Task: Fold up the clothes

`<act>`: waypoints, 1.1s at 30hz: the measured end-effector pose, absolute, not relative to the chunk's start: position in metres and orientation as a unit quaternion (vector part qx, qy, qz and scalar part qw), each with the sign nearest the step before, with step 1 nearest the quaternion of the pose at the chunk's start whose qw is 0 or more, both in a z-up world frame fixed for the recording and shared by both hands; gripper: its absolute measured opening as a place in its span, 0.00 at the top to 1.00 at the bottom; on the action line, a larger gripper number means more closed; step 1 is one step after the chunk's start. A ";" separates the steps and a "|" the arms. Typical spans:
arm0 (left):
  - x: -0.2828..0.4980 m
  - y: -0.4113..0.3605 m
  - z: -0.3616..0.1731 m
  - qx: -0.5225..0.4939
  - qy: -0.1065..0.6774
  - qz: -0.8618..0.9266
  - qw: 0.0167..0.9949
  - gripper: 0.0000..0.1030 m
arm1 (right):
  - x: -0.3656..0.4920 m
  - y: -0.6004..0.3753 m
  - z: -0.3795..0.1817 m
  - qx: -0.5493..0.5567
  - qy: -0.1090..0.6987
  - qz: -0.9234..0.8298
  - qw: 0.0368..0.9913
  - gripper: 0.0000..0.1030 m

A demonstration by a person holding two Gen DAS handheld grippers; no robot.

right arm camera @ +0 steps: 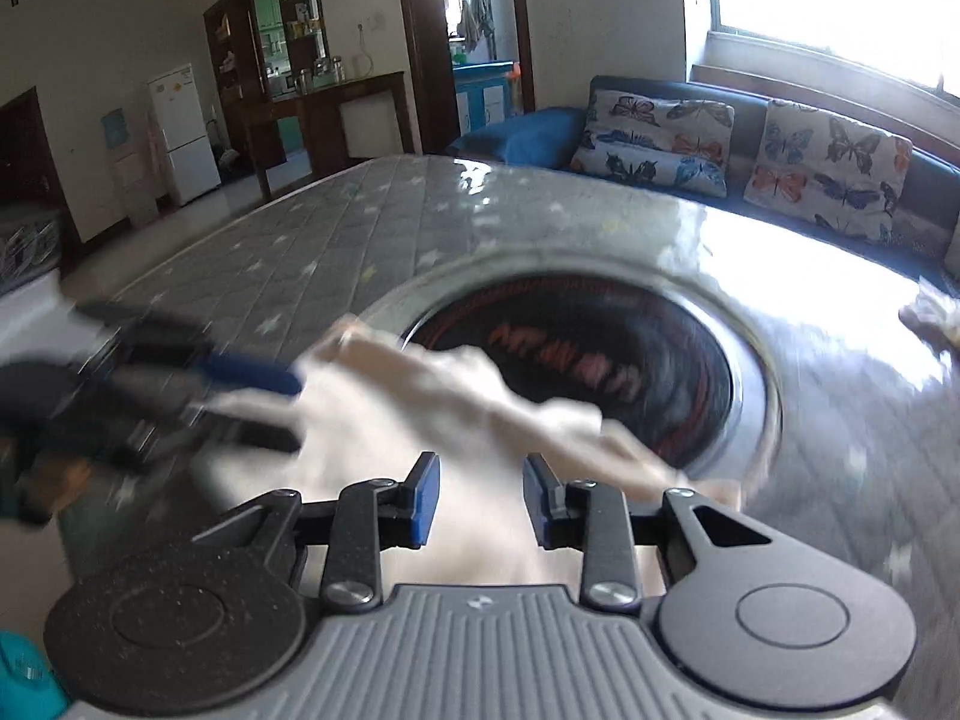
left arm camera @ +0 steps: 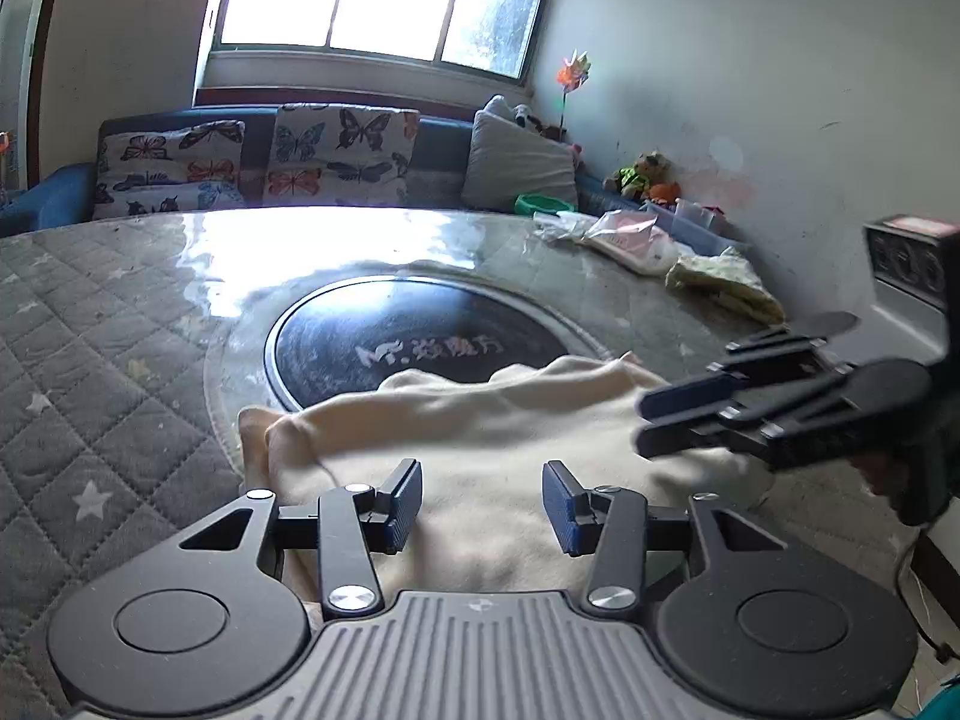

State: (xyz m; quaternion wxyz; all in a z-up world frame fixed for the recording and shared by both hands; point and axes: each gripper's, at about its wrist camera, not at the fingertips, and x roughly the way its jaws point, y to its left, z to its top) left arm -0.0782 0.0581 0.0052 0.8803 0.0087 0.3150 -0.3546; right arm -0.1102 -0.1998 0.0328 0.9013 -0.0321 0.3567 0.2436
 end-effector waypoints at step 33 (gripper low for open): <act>-0.119 0.030 0.011 0.064 0.298 -0.370 0.878 0.50 | -0.175 -0.167 0.011 -0.144 0.309 0.212 0.916 0.71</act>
